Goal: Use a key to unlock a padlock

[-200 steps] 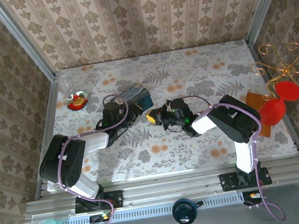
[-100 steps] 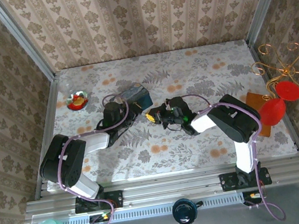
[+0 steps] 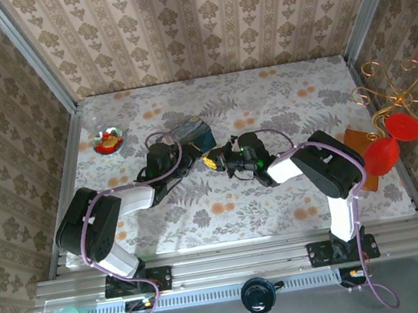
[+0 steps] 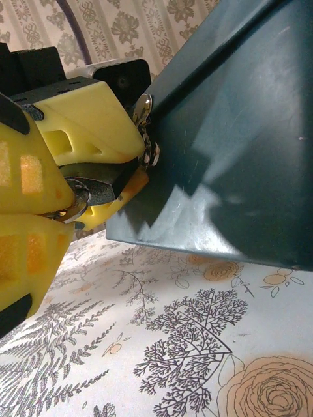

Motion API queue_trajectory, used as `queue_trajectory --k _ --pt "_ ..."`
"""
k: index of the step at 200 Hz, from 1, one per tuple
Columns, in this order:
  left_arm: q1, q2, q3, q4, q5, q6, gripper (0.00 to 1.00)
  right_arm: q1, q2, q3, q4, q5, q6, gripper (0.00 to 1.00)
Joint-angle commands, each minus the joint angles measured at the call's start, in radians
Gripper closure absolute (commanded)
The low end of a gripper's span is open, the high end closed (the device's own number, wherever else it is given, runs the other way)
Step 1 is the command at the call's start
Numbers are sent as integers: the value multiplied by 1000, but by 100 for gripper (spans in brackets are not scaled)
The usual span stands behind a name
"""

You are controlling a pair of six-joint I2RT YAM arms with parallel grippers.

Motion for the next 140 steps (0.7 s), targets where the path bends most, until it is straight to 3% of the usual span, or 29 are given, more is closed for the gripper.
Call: queue_trajectory --k 1,12,35,65,91,140 --pt "-98 -29 18 58 257 -1 98 8 12 46 103 0 -39 100" --pt "-98 -27 18 58 254 -1 98 8 14 47 105 -3 -41 98" --pt "-92 -32 11 39 235 -8 98 2 6 35 102 -11 -61 82" --pt "-69 -64 1 -64 184 7 99 -29 -51 -2 -4 -23 -170 69" --pt "-45 -77 -12 -85 159 4 99 -46 -126 -18 -214 -30 -359 66" --pt "-23 -82 5 -152 151 24 99 -53 -204 -62 -269 -40 -574 66"
